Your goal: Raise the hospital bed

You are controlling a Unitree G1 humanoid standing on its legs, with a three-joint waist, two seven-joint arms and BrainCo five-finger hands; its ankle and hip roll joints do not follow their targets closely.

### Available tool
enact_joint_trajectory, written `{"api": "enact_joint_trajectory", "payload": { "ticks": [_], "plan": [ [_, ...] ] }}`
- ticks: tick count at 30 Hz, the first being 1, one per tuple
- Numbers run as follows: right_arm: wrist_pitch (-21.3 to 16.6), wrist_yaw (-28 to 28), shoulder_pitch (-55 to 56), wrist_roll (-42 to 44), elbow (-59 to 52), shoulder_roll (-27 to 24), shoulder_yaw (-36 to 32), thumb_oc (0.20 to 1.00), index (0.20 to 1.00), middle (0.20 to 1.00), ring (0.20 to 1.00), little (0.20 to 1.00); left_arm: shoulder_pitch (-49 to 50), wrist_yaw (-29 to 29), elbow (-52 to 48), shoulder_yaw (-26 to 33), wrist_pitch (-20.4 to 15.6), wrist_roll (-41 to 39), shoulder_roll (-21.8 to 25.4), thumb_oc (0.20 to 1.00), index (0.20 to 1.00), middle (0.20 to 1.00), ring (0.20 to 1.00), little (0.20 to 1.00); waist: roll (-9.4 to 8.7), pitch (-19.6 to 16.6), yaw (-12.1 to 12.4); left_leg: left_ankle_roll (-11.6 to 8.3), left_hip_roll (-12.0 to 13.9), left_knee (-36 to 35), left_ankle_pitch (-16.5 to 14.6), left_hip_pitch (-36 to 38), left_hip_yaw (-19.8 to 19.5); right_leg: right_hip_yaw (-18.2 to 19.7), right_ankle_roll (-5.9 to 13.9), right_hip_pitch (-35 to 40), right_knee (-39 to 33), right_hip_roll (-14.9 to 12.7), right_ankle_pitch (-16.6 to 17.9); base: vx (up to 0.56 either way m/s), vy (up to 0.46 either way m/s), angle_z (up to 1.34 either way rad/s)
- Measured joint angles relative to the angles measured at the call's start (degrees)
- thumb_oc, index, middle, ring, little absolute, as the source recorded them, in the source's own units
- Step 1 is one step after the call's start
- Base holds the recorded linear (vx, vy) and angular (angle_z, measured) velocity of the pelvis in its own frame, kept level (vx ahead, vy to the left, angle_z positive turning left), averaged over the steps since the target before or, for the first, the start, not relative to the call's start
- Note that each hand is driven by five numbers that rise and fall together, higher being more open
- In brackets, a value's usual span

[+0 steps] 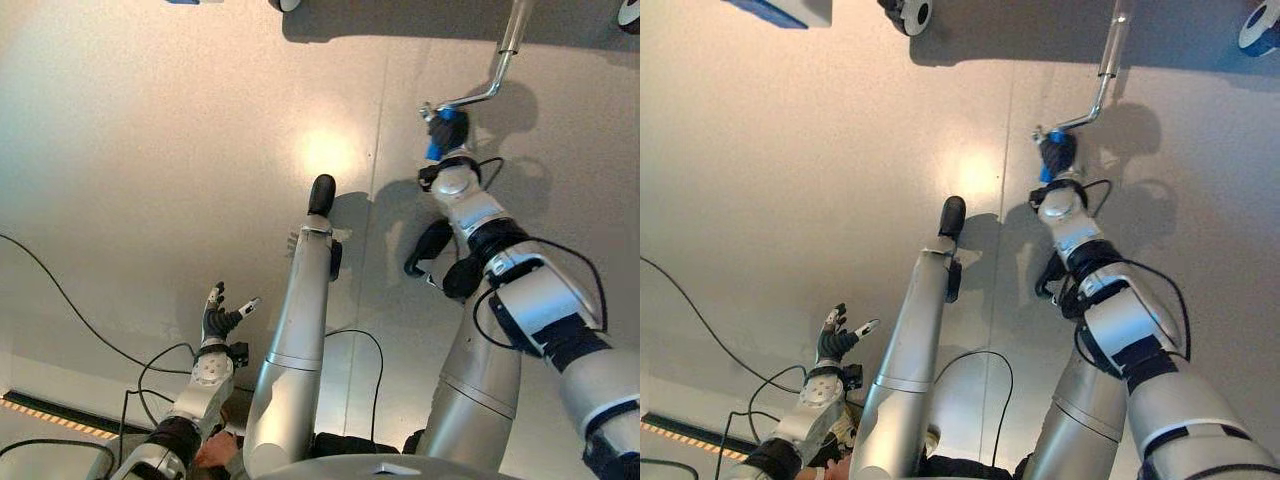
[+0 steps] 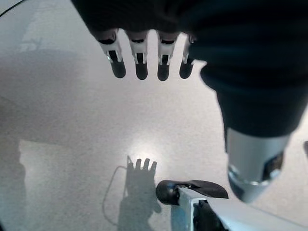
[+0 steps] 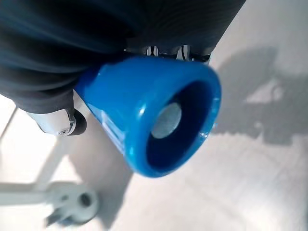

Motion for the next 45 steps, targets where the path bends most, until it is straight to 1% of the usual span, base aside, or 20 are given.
{"api": "enact_joint_trajectory", "payload": {
  "ticks": [4, 6, 7, 9, 11, 14, 17, 20, 22, 23, 25, 28, 29, 30, 32, 35, 40, 41, 42, 45],
  "plan": [
    [-0.6, 0.7, 2.5, 1.8, -5.7, 0.7, 0.2, 0.2, 0.2, 0.2, 0.2, 0.2, 0.0, 0.2, 0.4, 0.2, 0.1, -0.1, -0.2, 1.0, 1.0, 1.0, 1.0, 1.0, 0.0, 0.0, -0.3, -0.2, 0.6, -1.3, 0.1, 1.4, 0.0, -0.4, -0.24, 1.4, -1.1, 0.4, 0.0, -0.03, 0.008, -0.01],
    [-0.5, 1.2, 3.8, 3.6, -9.3, 0.6, 0.6, 0.2, 0.2, 0.2, 0.2, 0.2, 0.0, 0.2, 0.7, 0.5, 0.2, -1.1, -0.2, 1.0, 1.0, 1.0, 1.0, 1.0, -0.01, 0.0, -1.0, -0.59, 1.0, -2.8, 0.8, 2.2, 0.0, -0.7, -0.28, 2.0, -2.2, 0.5, 0.3, -0.06, 0.018, 0.02],
    [-1.1, 1.7, 5.0, 4.1, -11.7, 0.9, 1.4, 0.2, 0.2, 0.2, 0.2, 0.2, 0.0, 0.2, 1.0, 0.6, 0.2, -1.2, -0.2, 1.0, 1.0, 1.0, 1.0, 1.0, -0.01, 0.0, -1.4, -0.58, 1.2, -4.1, 1.2, 3.0, 0.0, -1.0, -0.25, 2.9, -3.5, 0.8, 0.7, -0.07, 0.036, -0.05],
    [-1.4, 2.5, 6.7, 5.5, -13.4, 1.0, 1.8, 0.2, 0.2, 0.2, 0.2, 0.2, 0.0, 0.2, 1.5, 0.6, 0.3, -1.2, -0.5, 1.0, 1.0, 1.0, 1.0, 1.0, -0.03, 0.0, -1.6, -0.54, 2.0, -5.9, 1.6, 4.6, 0.2, -1.2, -0.1, 4.4, -5.4, 1.5, 1.4, -0.05, 0.029, -0.1],
    [-1.4, 3.7, 7.3, 7.1, -13.4, 1.4, 1.9, 0.2, 0.2, 0.2, 0.2, 0.2, -0.1, 0.2, 2.6, 0.7, 0.3, -1.2, -0.6, 1.0, 1.0, 1.0, 1.0, 1.0, -0.04, 0.0, -1.6, -0.83, 2.3, -7.2, 1.8, 6.3, 0.4, -1.4, -0.09, 6.1, -7.0, 2.0, 2.0, -0.05, 0.015, -0.09],
    [-1.5, 4.8, 8.4, 9.9, -14.1, 1.6, 1.9, 0.2, 0.2, 0.2, 0.2, 0.2, -0.9, -0.1, 5.2, 0.9, 0.7, -1.1, -1.4, 1.0, 1.0, 1.0, 1.0, 1.0, -0.11, 0.0, -1.7, -0.77, 2.9, -9.4, 2.5, 8.8, 0.5, -1.7, 0.15, 8.6, -9.4, 2.5, 2.6, -0.06, 0.019, -0.03],
    [-1.5, 6.1, 10.8, 11.6, -15.7, 1.6, 2.2, 0.2, 0.2, 0.2, 0.2, 0.2, -0.9, -0.8, 7.5, 0.8, 1.2, -1.0, -2.4, 1.0, 1.0, 1.0, 1.0, 1.0, -0.25, 0.0, -2.0, -0.37, 3.5, -12.2, 3.0, 13.3, 1.3, -1.6, 0.83, 13.0, -13.1, 3.3, 3.7, -0.06, 0.039, -0.1],
    [-1.9, 8.0, 14.8, 13.6, -18.5, 2.0, 3.2, 0.2, 0.2, 0.2, 0.2, 0.2, -1.1, -2.5, 12.3, 1.7, 1.8, -0.8, -3.5, 1.0, 1.0, 1.0, 1.0, 1.0, -0.67, 0.0, -3.5, 0.72, 4.6, -17.3, 4.0, 20.8, 2.6, -1.4, 2.12, 20.7, -19.7, 4.7, 6.3, -0.04, 0.003, -0.18],
    [-1.9, 8.1, 15.8, 14.5, -18.5, 2.2, 3.1, 0.2, 0.2, 0.2, 0.2, 0.2, -0.9, -3.1, 13.4, 1.6, 1.8, -0.6, -3.5, 1.0, 1.0, 1.0, 1.0, 1.0, -1.19, -0.2, -4.0, 1.17, 4.7, -19.6, 4.4, 23.4, 3.3, -1.1, 2.62, 23.0, -21.9, 4.9, 7.0, -0.03, 0.007, -0.07],
    [-1.9, 8.3, 16.1, 14.5, -18.5, 2.1, 3.1, 0.2, 0.2, 0.2, 0.2, 0.2, -0.8, -3.5, 13.6, 1.6, 1.9, -0.4, -3.4, 1.0, 1.0, 1.0, 1.0, 1.0, -1.67, -0.5, -4.6, 1.27, 4.6, -21.2, 5.1, 24.5, 3.4, -0.9, 2.87, 23.9, -23.2, 4.9, 7.6, 0.0, 0.0, 0.0],
    [-2.0, 8.8, 16.3, 14.5, -18.5, 1.9, 3.0, 0.2, 0.2, 0.2, 0.2, 0.2, -1.1, -4.5, 14.3, 1.5, 2.4, 1.5, -3.7, 1.0, 1.0, 1.0, 1.0, 1.0, -1.89, -0.4, -4.8, 1.49, 4.6, -24.2, 6.7, 26.4, 3.5, -1.0, 3.18, 25.7, -26.5, 5.4, 9.3, -0.09, 0.065, -0.04],
    [-2.0, 9.5, 16.5, 14.9, -18.4, 1.7, 2.3, 0.2, 0.2, 0.2, 0.2, 0.2, -2.3, -5.5, 16.9, 1.7, 3.0, 3.6, -4.2, 1.0, 1.0, 1.0, 1.0, 1.0, -2.52, -0.2, -5.1, 2.18, 5.2, -27.0, 7.7, 28.4, 4.8, -0.5, 3.67, 27.5, -30.4, 6.2, 11.4, -0.02, 0.056, -0.16],
    [-2.0, 9.8, 16.9, 15.2, -18.4, 1.8, 2.1, 0.2, 0.2, 0.2, 0.2, 0.2, -2.4, -5.8, 17.6, 1.9, 3.1, 3.9, -4.3, 1.0, 1.0, 1.0, 1.0, 1.0, -2.96, 0.1, -4.5, 2.35, 5.4, -27.7, 7.9, 29.5, 5.2, -0.3, 3.84, 28.7, -31.5, 6.6, 12.1, 0.01, -0.013, -0.23],
    [-2.0, 9.8, 18.1, 15.7, -18.4, 1.7, 1.8, 0.2, 0.2, 0.2, 0.2, 0.2, -2.4, -6.1, 18.4, 1.9, 3.4, 4.1, -4.3, 1.0, 1.0, 1.0, 1.0, 1.0, -3.42, 0.2, -4.8, 2.66, 5.4, -28.8, 7.9, 32.1, 5.8, 0.0, 4.31, 31.4, -33.4, 6.6, 12.7, 0.02, -0.022, -0.15],
    [-2.0, 9.9, 20.6, 17.1, -18.3, 1.4, 1.0, 0.2, 0.2, 0.2, 0.2, 0.2, -2.5, -6.6, 18.9, 2.5, 3.8, 5.3, -4.4, 1.0, 1.0, 1.0, 1.0, 1.0, -3.61, 0.2, -4.9, 3.28, 5.3, -31.2, 8.5, 35.4, 6.3, -0.1, 4.92, 34.9, -36.0, 6.6, 13.5, 0.04, -0.002, 0.0],
    [-1.9, 10.4, 25.2, 18.8, -18.3, 1.2, 0.9, 0.2, 0.2, 0.2, 0.2, 0.2, -2.4, -7.0, 18.9, 3.7, 4.0, 5.8, -4.4, 1.0, 1.0, 1.0, 1.0, 1.0, -3.69, 0.2, -4.9, 3.8, 4.8, -33.5, 8.8, 39.6, 6.6, 0.0, 5.61, 39.0, -38.5, 6.3, 14.2, 0.03, 0.015, 0.01],
    [-2.0, 11.1, 26.9, 21.7, -18.3, 2.3, -0.7, 0.2, 0.2, 0.2, 0.2, 0.2, -2.4, -7.5, 19.6, 5.1, 4.0, 5.7, -4.4, 1.0, 1.0, 1.0, 1.0, 1.0, -3.85, 0.3, -5.1, 4.21, 4.7, -34.7, 9.2, 41.2, 7.1, 0.0, 5.96, 40.9, -40.4, 6.4, 15.0, 0.03, -0.012, -0.02],
    [-2.0, 11.1, 27.1, 22.0, -18.3, 2.3, -0.8, 0.2, 0.2, 0.2, 0.2, 0.2, -2.4, -7.5, 19.6, 5.4, 4.0, 5.7, -4.4, 1.0, 1.0, 1.0, 1.0, 1.0, -3.97, 0.4, -5.3, 4.22, 4.8, -34.8, 9.2, 41.5, 7.2, 0.0, 5.98, 41.2, -40.5, 6.4, 15.1, 0.04, -0.006, -0.03],
    [-2.0, 11.2, 27.6, 22.5, -18.3, 2.3, -1.4, 0.2, 0.2, 0.2, 0.2, 0.2, -2.4, -7.5, 19.8, 6.3, 4.0, 5.7, -4.4, 1.0, 1.0, 1.0, 1.0, 1.0, -4.55, 0.7, -5.0, 4.22, 4.9, -35.1, 9.2, 42.6, 7.4, 0.1, 5.97, 42.2, -40.9, 6.5, 15.1, 0.04, -0.006, -0.04],
    [-2.0, 11.2, 28.9, 22.5, -18.3, 2.2, -3.4, 0.2, 0.2, 0.2, 0.2, 0.2, -2.4, -7.6, 20.0, 6.1, 4.0, 5.7, -4.6, 1.0, 1.0, 1.0, 1.0, 1.0, -4.79, 0.8, -4.7, 4.31, 4.8, -35.7, 9.2, 43.8, 7.5, 0.2, 6.11, 43.4, -41.5, 6.5, 15.3, 0.04, -0.017, -0.01]
  ]
}}
